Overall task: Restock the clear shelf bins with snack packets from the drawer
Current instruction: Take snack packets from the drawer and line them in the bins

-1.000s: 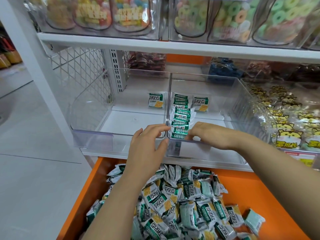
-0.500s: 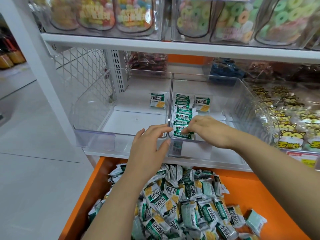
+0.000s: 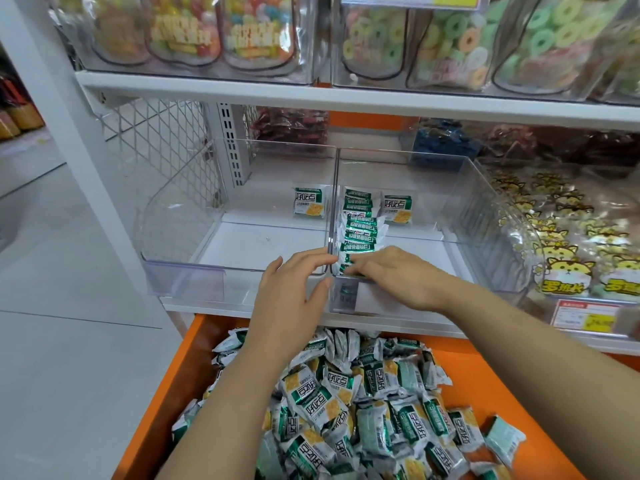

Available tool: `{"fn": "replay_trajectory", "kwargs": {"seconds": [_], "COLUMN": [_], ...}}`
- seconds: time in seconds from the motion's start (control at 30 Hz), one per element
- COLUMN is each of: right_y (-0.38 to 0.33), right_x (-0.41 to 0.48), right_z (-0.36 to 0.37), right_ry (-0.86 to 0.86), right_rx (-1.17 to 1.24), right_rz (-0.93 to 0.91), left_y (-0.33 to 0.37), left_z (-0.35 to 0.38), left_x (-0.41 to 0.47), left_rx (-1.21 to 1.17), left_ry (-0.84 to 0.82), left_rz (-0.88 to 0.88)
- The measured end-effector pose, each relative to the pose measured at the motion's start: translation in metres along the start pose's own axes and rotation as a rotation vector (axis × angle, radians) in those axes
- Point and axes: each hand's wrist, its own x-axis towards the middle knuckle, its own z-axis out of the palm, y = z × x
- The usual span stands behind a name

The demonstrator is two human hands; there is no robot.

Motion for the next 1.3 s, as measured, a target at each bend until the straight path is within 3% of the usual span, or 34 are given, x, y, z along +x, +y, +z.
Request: {"fn": "replay_trajectory", "kwargs": {"seconds": [0.13, 0.23, 0.33, 0.43, 0.53, 0.63, 0.77, 0.97, 1.17, 1.3], "right_y": [-0.001, 0.012, 0.042, 0.078, 0.121, 0.154, 0.178, 0.195, 0.198, 0.202], "right_x": [-0.042, -0.073, -0.089, -0.091, -0.084, -0.080, -0.078, -0.070, -0.057, -0.062], "right_z": [0.016, 0.041, 0.073, 0.105, 0.127, 0.143, 0.170, 0.182, 0.181, 0.188], "right_ry": [0.567, 0.679, 0.615, 0.339, -0.051, -0.239, -0.264, -0.335, -0.162, -0.244], "right_rx": [0.029, 0.011, -0.080, -0.218, -0.255, -0.198, -0.103, 0.336, 0.508, 0.576], "right_rz": [-0.248, -0.346, -0.278, -0.033, 0.257, 0.408, 0.468, 0.744, 0.768, 0.727], "left_y": [0.001, -0.006, -0.019, -0.041, -0.063, -0.081, -0.107, -0.143, -0.149, -0.140], "left_z": [0.002, 0.008, 0.026, 0.048, 0.066, 0.089, 0.117, 0.141, 0.150, 0.157], "left_x": [-0.013, -0.031, -0.050, -0.068, -0.074, -0.070, -0.066, -0.072, -0.071, -0.070], "left_rx": [-0.010, 0.043, 0.206, 0.302, 0.314, 0.356, 0.383, 0.381, 0.375, 0.454], "left_ry": [0.221, 0.195, -0.083, -0.363, -0.450, -0.509, -0.583, -0.639, -0.745, -0.908], "left_rz": [0.113, 0.185, 0.168, 0.015, -0.128, -0.166, -0.242, -0.353, -0.446, -0.431]}}
